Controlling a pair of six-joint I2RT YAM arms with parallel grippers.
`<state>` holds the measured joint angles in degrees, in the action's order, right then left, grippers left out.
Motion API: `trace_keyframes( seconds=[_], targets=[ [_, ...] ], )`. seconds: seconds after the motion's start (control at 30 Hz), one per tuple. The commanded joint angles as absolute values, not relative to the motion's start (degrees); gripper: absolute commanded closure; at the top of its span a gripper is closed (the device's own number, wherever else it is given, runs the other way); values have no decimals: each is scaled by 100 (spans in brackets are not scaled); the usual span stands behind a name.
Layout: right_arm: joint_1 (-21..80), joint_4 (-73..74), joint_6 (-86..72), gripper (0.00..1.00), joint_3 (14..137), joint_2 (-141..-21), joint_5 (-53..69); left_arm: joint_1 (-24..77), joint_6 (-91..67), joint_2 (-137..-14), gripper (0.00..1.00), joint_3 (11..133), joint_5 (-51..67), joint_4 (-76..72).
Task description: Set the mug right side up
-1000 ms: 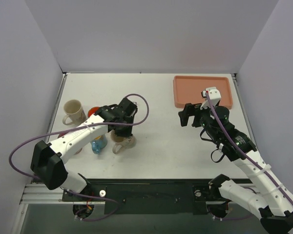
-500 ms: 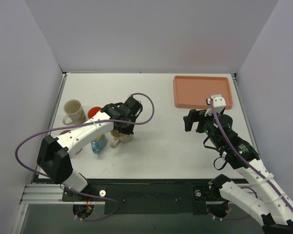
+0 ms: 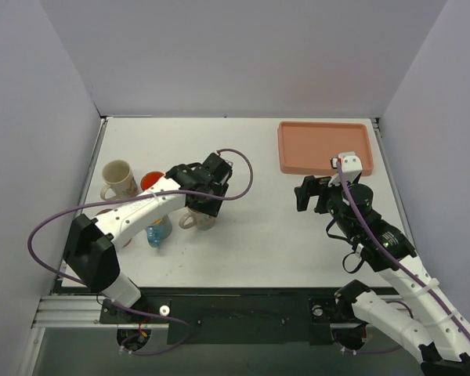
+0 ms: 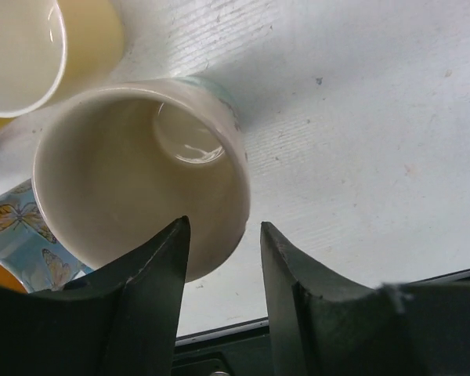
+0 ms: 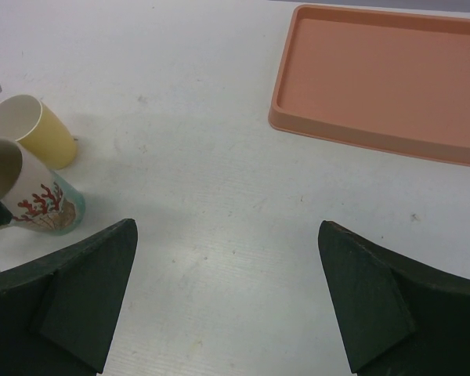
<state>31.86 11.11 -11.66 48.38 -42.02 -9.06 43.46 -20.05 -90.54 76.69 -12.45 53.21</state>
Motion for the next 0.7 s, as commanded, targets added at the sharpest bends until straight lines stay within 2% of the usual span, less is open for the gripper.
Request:
trace_keyframes(
  seconds=[0.0,0.2,0.3,0.37,0.43,0.47,0.57,0.67],
  targets=[
    [3182,1098,-1011,6,4825,-4192,-1090,4368,-1741,-8606,48,8068,-1266,5195],
    [3155,1081,-704,4,4860,-4403,-1125,4359,-1390,-7420,46,7647,-1116,4616],
    [3033,1064,-554,3,4825,-4561,-1300,4298,-977,-6359,44,6938,-1537,3128],
    [2796,1028,-527,3,4729,-4649,-1362,3913,-792,-5874,41,6524,-1696,2264],
    [2410,914,-667,3,4571,-4676,-1275,3114,-913,-5679,41,6251,-1670,1857],
    [2034,844,-859,3,4518,-4658,-1170,2528,-984,-5634,41,6153,-1713,1733],
    [1146,502,-1264,3,4019,-4483,-633,1689,-1029,-5231,39,5275,-1609,732],
    [923,115,-1695,0,3552,-4184,-1472,1354,-1115,-4879,32,4354,-1670,-190]
  ],
)
